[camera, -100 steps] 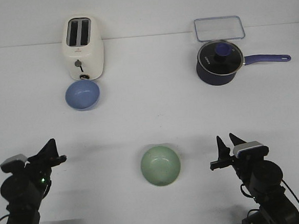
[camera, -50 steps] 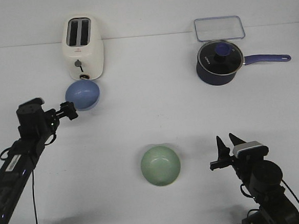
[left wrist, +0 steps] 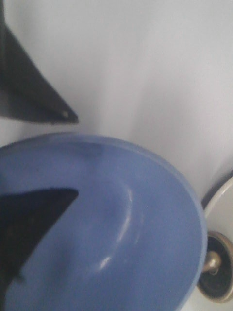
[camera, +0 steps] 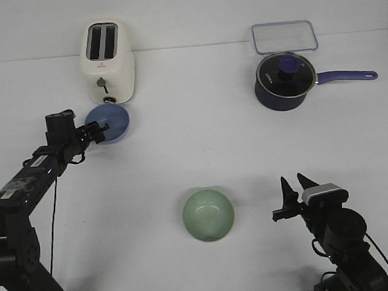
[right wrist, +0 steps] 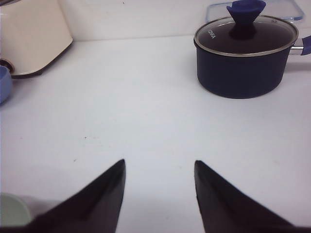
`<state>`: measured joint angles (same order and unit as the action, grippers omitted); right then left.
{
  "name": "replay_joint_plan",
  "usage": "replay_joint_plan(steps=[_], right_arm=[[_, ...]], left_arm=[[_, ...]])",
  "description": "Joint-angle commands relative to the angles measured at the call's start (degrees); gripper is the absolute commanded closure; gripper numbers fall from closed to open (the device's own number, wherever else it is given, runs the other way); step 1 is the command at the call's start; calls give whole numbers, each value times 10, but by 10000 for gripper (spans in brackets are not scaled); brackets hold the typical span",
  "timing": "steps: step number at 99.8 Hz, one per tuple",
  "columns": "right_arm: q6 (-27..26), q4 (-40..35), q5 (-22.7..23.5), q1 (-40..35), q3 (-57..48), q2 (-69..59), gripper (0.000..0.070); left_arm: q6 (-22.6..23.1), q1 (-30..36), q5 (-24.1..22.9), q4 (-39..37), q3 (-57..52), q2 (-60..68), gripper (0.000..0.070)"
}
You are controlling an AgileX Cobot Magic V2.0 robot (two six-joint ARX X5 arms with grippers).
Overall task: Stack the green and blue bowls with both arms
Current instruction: 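Grasp the blue bowl rim with the left gripper and lift it, then carry the blue bowl over the green bowl and lower it inside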
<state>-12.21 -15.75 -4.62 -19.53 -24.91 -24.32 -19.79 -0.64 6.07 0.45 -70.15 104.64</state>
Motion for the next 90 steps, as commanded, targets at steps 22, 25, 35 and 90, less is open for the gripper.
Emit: replay_joint_plan(steps=[22,25,35,90], right_arm=[[5,1,-16,1,-4,-2,426],[5,1,-16,1,-4,-2,426],[5,0,-16,1,-4,-2,426],[5,-1,-14,1,-4,-2,426]], left_arm=[[12,-2,24,19,-20,-28,686],[16,-2,34,28,-20,-39,686],[30,-1,72,65,-20,-85,687],[22,192,142,97,181,-378,687]])
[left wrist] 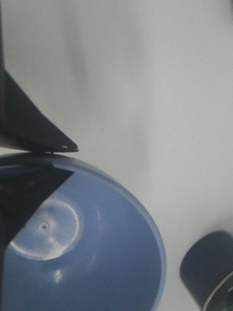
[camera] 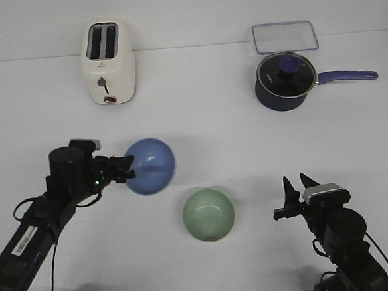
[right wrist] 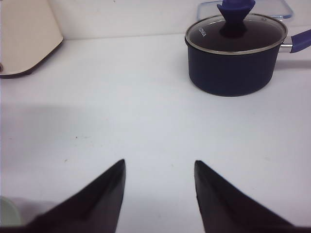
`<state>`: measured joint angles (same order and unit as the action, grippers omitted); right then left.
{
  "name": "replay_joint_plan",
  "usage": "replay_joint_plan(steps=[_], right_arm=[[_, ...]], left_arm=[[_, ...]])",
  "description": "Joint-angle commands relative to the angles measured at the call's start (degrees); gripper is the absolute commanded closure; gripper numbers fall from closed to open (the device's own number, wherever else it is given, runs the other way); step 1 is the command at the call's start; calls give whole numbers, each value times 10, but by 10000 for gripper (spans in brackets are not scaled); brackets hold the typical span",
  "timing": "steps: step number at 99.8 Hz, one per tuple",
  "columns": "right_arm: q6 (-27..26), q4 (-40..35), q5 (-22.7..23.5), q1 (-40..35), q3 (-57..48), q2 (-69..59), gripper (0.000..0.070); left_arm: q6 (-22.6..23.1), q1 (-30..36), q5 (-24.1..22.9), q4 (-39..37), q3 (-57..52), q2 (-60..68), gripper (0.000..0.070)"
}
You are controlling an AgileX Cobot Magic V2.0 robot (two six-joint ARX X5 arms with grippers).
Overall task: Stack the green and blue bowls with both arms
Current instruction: 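Carry the blue bowl over the green bowl and lower it inside, then open the left gripper and pull it back from the bowls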
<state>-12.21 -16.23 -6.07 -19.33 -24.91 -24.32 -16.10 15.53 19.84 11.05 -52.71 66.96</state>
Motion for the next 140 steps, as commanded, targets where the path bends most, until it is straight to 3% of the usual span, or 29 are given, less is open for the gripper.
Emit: replay_joint_plan(steps=[1,33,69,73,83,88,112,130,134,140], right_arm=[[4,3,0,-1,-4,-2,426],[4,3,0,-1,-4,-2,426],[4,3,0,-1,-4,-2,426],[4,3,0,-1,-4,-2,426],[4,3,0,-1,-4,-2,426],[4,3,0,-1,-4,-2,426],[5,4,-3,-1,-4,-2,426],[5,4,-16,-1,-4,-2,430],[5,4,-16,-1,-4,-2,439],[5,4,-19,-1,-4,-2,473]], left_arm=[[-16,36,4,-9,8,-1,686],[-26,188,3,-50,18,54,686],[-28,256,1,-84,18,130,678],[-28,260,1,-85,18,133,645],[-27,267,1,-92,17,133,463],[-27,267,1,-97,17,130,426],[-11,219,-21,-88,16,80,430],[35,151,-129,-73,16,8,452],[46,132,-158,-72,16,-9,490],[69,103,-188,-70,16,-32,616]])
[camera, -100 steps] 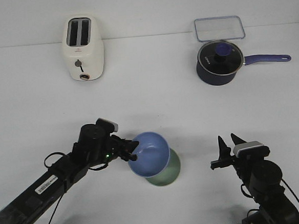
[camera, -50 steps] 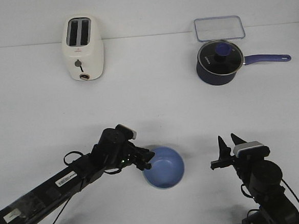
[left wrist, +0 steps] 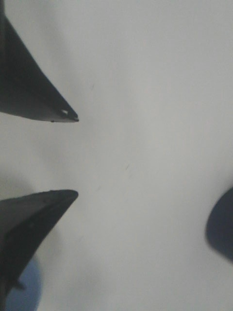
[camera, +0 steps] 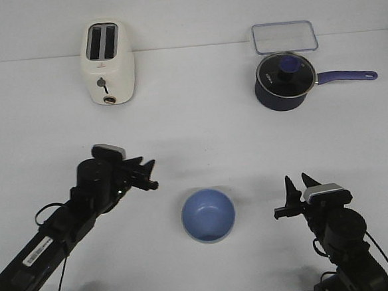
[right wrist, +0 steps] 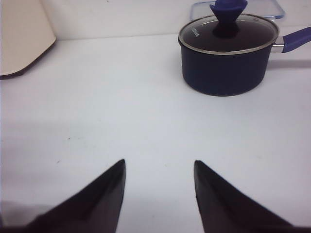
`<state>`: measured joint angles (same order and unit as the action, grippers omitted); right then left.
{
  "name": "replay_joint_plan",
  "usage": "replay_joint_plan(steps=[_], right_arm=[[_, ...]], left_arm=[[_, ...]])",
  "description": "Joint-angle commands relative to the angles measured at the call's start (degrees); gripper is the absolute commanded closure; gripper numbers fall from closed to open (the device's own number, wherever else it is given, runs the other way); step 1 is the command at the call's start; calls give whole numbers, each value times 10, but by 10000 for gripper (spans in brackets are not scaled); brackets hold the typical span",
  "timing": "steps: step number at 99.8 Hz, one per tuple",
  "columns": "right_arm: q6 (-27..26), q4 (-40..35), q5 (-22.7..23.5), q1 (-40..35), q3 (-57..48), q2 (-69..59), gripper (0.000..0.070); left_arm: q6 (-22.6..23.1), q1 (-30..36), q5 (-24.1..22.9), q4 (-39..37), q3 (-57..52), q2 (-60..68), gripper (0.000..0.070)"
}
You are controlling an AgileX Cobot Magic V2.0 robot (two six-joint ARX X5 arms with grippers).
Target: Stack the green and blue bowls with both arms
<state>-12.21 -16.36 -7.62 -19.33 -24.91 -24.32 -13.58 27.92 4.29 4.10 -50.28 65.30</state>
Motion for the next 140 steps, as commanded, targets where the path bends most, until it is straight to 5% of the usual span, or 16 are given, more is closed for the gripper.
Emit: replay_joint_plan(steps=[1,4,12,31,59,140], right_arm=[[5,5,-4,-1,-4,-2,484],[5,5,-4,-1,-4,-1,537],[5,5,-4,-1,-4,-1,700],[5,6,-4,-1,-1,18,700],[23,88,-57,-1,49,97,700],[22,108,-74,-1,49,97,700]], left_arm=[[47,-26,-36,1,-8,-19,641],[57,-42,-45,2,-8,-30,700],[76,-85,-58,8,-7,-54,687],[121,-175,-58,10,31,-116,687],[93,-233,-59,-239,276,-319,688],[80,-237,-59,-235,284,-359,685]])
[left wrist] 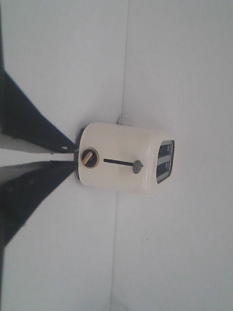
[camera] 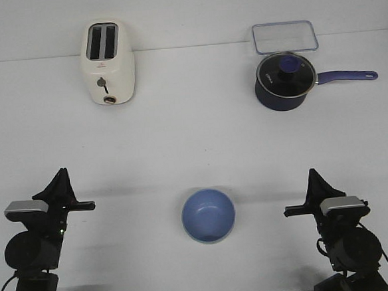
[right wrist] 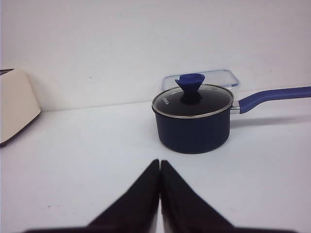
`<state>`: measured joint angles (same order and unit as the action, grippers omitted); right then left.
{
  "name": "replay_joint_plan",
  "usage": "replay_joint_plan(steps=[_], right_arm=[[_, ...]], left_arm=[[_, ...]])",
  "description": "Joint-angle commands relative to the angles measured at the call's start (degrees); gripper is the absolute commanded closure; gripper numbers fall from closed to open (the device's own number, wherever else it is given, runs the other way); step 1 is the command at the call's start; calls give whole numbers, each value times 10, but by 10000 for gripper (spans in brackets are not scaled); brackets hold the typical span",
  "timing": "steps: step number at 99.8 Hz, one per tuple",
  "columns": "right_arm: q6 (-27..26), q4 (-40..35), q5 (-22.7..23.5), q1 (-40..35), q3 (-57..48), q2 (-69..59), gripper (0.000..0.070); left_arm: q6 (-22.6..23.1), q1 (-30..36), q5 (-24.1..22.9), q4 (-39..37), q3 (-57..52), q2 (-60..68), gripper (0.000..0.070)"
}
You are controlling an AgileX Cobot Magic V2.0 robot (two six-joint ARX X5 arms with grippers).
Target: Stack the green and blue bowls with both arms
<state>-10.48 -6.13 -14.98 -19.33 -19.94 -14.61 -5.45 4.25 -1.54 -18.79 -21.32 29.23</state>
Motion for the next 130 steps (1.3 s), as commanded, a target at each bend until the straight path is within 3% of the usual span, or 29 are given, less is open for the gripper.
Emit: replay_joint_plan(steps=[1,35,57,83,130], right_arm=[[5,6,-1,-1,-1,0,700],[5,6,-1,-1,-1,0,700],[5,6,-1,-1,-1,0,700],[5,6,-1,-1,-1,0,700],[4,5,-1,-1,-1,0,700]], left_arm=[[-2,0,0,-6,-6,2,685],[3,0,2,21,-1,-25,685],[8,-21,2,31,91,-120,685],[8,-55,2,132,162,-256,685],[16,-79,5,113,205,-291,685]])
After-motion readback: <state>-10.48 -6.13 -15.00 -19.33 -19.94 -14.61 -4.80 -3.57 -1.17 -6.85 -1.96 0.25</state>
